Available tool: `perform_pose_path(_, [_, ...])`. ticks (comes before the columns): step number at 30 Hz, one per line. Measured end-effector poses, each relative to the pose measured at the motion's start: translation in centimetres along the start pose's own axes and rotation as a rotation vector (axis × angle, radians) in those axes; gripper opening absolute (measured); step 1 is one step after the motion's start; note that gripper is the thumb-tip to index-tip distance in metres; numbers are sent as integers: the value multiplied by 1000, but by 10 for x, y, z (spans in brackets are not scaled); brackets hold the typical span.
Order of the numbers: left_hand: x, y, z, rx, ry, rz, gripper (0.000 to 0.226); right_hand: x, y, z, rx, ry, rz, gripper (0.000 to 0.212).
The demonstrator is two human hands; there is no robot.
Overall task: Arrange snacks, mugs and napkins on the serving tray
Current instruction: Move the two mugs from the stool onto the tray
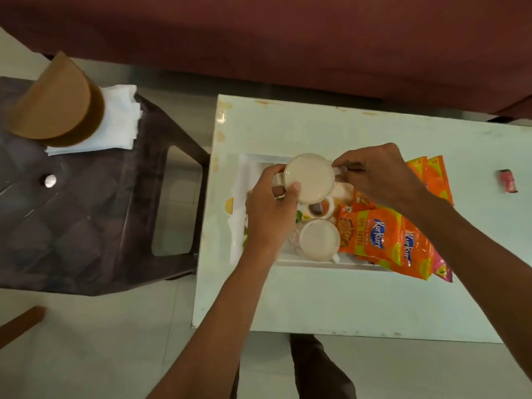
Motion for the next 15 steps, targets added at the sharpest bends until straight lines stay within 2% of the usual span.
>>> perform_pose_path(6, [-32, -11, 14, 46, -21, 177, 31, -16, 40, -7, -67, -26, 22, 24])
perform_pose_path(15, [-49, -22, 29, 60, 0, 211, 25, -42, 74, -2, -97, -77, 9, 25])
Point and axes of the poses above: each hand's wrist, its own z-axis towards the middle knuckle, its own x-axis out of the back of the hand, y = z × x, the point moved 9 cm from there along z, towards the middle knuckle, and after that the axes turned 6 degrees about x, right-handed, at the moved point
